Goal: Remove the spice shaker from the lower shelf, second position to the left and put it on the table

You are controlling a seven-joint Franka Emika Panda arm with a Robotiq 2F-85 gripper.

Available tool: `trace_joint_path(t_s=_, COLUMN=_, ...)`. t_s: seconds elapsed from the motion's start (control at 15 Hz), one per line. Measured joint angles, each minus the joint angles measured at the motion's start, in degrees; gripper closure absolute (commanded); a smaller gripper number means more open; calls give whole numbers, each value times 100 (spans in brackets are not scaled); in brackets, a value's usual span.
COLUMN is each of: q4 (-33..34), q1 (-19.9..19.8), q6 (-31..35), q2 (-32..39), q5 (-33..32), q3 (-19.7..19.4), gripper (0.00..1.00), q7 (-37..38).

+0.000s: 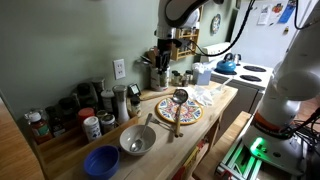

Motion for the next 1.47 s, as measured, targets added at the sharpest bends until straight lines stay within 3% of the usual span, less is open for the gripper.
trace_joint_path(t_s=0.33, q4=-2, q1=34, q6=134, q2=192, q5=6, q3=172, gripper=70, q7=1173)
trace_joint_path(t_s=0.67, q4=-35, q1=110, q6=967, q2=577, q5=4, q3=330, gripper=70, q7=1973)
trace_joint_path(t_s=1.0, q4=-41, q1=234, q6=1726, q2=1077, q5=-9, q3=373, gripper=70, q7=2284)
trace_joint_path(t_s=1.47, q4=30, q1=348, q6=1828, q2=1478, q5=-250, q3=362, gripper=70, q7=2584)
